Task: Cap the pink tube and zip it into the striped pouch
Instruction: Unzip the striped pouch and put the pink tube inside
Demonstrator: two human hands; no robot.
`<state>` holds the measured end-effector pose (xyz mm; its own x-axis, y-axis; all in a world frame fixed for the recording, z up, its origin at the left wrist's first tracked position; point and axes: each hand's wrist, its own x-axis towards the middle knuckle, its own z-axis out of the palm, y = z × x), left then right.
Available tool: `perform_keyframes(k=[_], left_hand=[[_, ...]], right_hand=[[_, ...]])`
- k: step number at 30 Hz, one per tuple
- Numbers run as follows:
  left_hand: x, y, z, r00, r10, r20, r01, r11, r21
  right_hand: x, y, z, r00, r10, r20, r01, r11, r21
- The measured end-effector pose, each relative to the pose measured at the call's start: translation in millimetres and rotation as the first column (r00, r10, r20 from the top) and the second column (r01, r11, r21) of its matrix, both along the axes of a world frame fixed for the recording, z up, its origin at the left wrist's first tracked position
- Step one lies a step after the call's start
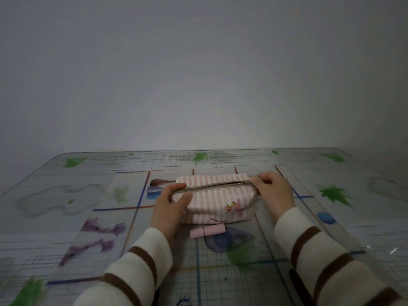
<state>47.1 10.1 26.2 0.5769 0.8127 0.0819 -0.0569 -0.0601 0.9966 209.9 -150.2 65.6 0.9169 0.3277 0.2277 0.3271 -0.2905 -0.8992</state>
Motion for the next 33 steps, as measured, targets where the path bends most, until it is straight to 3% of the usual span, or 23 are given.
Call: perform_keyframes(k=[20, 33], left_hand=[[-2.0, -2.0, -1.1, 1.000, -0.020, 0.010, 0.021, 0.999, -0.041], [-4.6, -2.7, -2.8, 0.999, -0.034, 0.016, 0.035, 0.996, -0.078]], right_hand=[[15.1, -1.5, -17.0, 0.929, 0.009, -0.369, 0.085, 0.968, 0.237], [14.9, -2.4, -23.2, 0.893, 0.042, -0.448, 0.098, 0.954, 0.285]])
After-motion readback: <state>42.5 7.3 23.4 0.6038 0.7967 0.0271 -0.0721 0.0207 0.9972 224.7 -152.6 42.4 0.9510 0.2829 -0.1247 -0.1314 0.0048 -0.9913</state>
